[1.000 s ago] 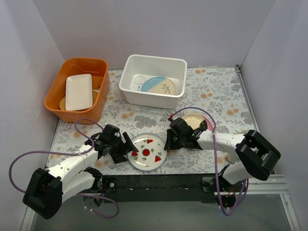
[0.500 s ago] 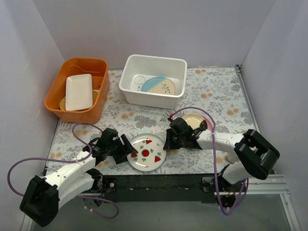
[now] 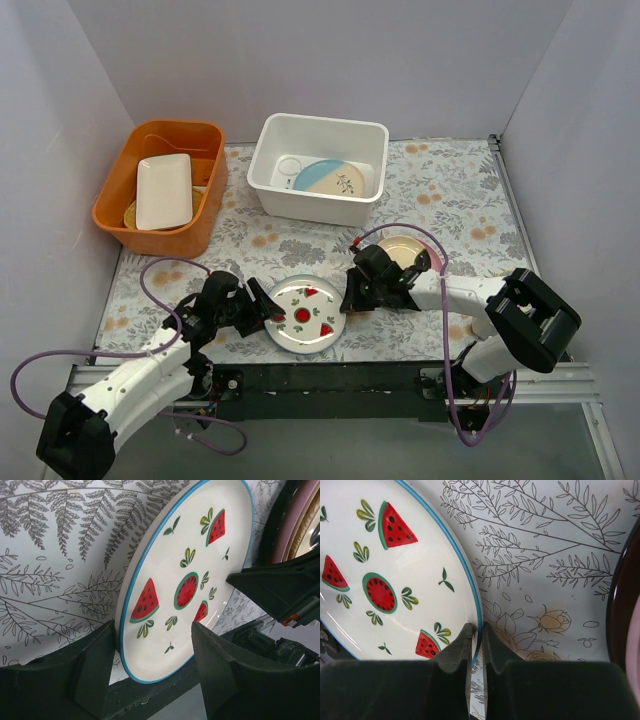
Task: Place the plates into the plastic bin on the countertop
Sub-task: Pick up the plate at the center of the board.
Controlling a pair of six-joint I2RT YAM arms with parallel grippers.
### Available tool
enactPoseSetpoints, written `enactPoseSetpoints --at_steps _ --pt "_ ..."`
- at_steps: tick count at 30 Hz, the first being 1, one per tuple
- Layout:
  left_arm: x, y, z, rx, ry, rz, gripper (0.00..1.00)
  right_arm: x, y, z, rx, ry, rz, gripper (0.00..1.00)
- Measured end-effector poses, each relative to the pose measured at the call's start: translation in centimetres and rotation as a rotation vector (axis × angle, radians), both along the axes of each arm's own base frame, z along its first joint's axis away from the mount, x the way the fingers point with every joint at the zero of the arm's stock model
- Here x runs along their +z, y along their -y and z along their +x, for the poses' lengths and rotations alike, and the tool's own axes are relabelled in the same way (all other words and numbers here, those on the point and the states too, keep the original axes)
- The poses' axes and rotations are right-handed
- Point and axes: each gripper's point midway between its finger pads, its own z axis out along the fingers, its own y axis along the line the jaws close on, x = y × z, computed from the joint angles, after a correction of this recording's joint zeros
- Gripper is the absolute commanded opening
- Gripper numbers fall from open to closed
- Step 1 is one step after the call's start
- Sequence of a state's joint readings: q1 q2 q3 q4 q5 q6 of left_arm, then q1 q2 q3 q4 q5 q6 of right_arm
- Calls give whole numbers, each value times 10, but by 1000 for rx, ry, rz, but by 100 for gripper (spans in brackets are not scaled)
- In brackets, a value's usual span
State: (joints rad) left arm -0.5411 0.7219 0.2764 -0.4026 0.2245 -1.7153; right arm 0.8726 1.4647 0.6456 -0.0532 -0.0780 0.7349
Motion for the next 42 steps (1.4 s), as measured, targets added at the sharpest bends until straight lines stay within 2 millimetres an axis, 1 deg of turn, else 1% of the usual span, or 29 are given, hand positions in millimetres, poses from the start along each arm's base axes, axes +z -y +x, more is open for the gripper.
enactPoseSetpoints --at_steps 6,11,13,15,16,18,19,25,26,34,35,37,38,41,42 --pt "7 4 7 -19 65 -20 58 -1 1 0 -4 -9 -2 1" --pt "15 17 8 -70 111 -78 58 -3 2 -1 -5 -17 -4 1" --pt "16 23 8 -95 120 -92 56 -3 2 -1 -5 -17 -4 1" --pt "17 28 6 -118 121 -104 52 -3 2 -1 -4 -17 -5 1" --pt "18 30 5 -129 122 -109 47 -3 2 -1 -3 -17 -5 1" --pt "18 33 4 -146 124 -114 40 -3 2 -1 -2 -18 -5 1" --pt "18 33 4 -150 126 -115 33 -3 2 -1 -1 -17 -5 1" --pt "16 34 1 -165 128 -106 9 -3 2 -1 1 -17 -5 1" --pt "15 33 0 -170 127 -104 0 -3 2 -1 2 -16 -5 1" --pt "17 34 0 -174 133 -111 0 -3 3 -1 3 -14 -6 2" --pt "17 34 -1 -173 132 -111 0 -3 2 -1 6 -13 -5 24" --pt "17 34 -1 -173 132 -111 0 -2 2 -2 17 -8 -2 48" --pt "18 35 -1 -173 132 -115 0 -1 1 -2 24 -8 5 66" --pt "22 38 0 -176 139 -132 0 10 -10 -4 69 14 61 82" --pt "23 40 -1 -177 142 -136 0 12 -12 -6 83 24 68 84"
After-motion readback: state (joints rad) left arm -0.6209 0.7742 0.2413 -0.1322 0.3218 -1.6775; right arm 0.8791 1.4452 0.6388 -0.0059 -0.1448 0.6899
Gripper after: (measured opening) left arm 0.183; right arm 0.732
